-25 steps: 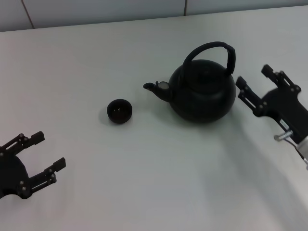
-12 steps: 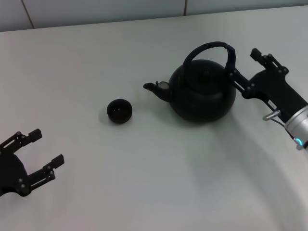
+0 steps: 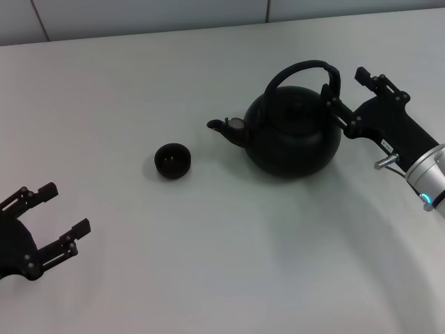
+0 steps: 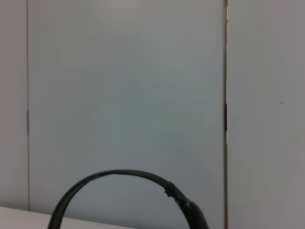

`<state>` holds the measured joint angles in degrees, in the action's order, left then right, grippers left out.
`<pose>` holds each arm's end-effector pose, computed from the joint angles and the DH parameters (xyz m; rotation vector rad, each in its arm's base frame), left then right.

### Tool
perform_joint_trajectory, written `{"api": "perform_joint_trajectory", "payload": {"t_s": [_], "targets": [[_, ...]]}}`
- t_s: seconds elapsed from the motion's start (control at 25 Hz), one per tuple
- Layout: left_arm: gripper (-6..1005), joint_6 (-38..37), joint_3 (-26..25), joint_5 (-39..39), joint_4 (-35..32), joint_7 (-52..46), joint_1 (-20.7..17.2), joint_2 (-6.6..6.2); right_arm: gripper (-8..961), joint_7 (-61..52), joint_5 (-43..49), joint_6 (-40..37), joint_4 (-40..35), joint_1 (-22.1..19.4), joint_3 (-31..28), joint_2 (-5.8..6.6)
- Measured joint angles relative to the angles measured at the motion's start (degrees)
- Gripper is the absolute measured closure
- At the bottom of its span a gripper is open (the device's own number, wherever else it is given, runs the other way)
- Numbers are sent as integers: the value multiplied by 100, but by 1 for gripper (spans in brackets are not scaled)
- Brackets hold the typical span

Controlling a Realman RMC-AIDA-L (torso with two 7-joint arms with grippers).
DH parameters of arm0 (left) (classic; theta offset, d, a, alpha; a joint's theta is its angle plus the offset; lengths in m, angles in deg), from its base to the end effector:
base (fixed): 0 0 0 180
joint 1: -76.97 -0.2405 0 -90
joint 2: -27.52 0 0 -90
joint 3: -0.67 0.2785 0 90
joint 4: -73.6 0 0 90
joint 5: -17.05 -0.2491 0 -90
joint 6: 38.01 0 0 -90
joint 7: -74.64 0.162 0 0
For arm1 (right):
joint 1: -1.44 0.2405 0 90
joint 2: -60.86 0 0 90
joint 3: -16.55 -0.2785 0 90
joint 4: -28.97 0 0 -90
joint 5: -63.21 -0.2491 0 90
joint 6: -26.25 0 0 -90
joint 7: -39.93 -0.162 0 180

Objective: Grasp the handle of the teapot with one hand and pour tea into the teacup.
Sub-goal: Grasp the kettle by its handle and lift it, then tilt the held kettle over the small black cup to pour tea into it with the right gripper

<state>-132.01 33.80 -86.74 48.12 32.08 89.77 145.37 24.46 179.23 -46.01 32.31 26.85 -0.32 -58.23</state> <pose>-0.3889 0.2610 -0.0235 -2.4162 -0.3596 -0.7808 0.3663 0.3482 -0.0737 -1.8600 0.4846 0.7237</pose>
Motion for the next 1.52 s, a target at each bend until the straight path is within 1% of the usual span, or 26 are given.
{"api": "perform_joint_trajectory", "payload": {"t_s": [0.16, 0.48, 0.76, 0.92, 1.04, 1.12, 1.16, 1.2, 1.28, 1.36, 1.52], "targets": [[207, -2, 0, 0, -1, -24, 13, 0, 223, 1, 1, 2, 4, -2, 3, -7], [206, -14, 0, 1, -4, -28, 12, 4, 610, 2, 17, 46, 8, 34, 18, -3], [206, -22, 0, 17, -1, -32, 12, 8, 749, 2, 10, 94, 21, 80, 1, 1], [206, -28, 0, 18, -1, -33, 9, 9, 829, 2, 7, 55, 44, 94, -145, 1], [206, -30, 0, 18, 7, -33, 4, 16, 855, -52, 5, 31, 41, 161, -210, 6], [206, -31, 1, 18, 8, -33, 3, 18, 873, -170, 4, 28, 8, 280, -236, 26], [206, -31, 1, 18, 8, -33, 4, 18, 873, -346, 6, 53, -41, 445, -245, 62], [206, -30, 0, 18, 9, -33, 5, 18, 873, -346, 6, 53, -41, 445, -245, 62], [206, -30, 0, 18, 12, -33, 8, 18, 873, -600, 41, 156, -177, 689, -205, 93], [206, -30, 1, 18, 16, -27, 23, 18, 874, -941, 69, 325, -370, 952, -72, 106], [206, -27, 1, 18, 17, -16, 40, 18, 874, -1724, 80, 532, -753, 1403, 448, 114]]}}
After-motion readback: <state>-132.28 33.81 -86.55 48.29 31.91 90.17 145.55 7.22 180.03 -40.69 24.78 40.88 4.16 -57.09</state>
